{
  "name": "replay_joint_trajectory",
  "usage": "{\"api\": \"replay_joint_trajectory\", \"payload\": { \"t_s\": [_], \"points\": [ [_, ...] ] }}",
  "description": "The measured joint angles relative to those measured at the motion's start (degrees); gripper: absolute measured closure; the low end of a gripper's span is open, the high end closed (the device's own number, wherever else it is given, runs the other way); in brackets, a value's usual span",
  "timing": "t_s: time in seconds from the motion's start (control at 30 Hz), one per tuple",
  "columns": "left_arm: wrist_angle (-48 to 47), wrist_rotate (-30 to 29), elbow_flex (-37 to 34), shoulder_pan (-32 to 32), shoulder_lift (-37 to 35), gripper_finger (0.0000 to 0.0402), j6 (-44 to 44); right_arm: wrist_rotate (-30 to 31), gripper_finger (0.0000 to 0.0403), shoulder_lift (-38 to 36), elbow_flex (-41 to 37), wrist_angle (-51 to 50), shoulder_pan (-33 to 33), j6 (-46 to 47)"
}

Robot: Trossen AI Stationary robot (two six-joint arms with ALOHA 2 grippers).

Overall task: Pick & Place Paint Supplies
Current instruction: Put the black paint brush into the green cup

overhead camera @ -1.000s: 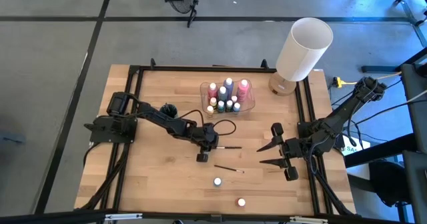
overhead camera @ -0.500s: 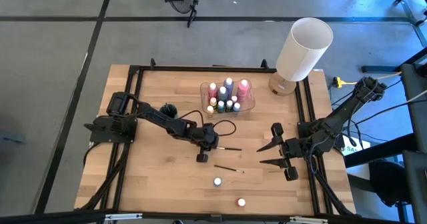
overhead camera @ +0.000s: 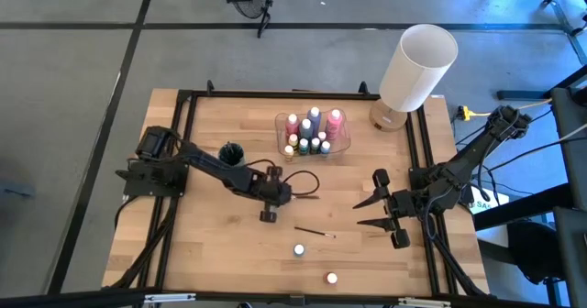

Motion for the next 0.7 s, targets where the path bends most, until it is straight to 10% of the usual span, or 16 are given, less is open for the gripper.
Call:
{"api": "replay_joint_trajectory", "payload": {
  "t_s": [0.37, 0.7],
  "points": [
    [-10.5, -13.1, 4.7, -4.7, -6.6, 0.04, -0.5, 0.0, 0.0233, 0.0, 0.0, 0.2, 0.0, 0.5],
    [-46.1, -27.3, 19.8, -12.5, -6.9, 0.04, -3.0, 0.0, 0.0233, 0.0, 0.0, 0.1, 0.0, 0.2]
  ]
}}
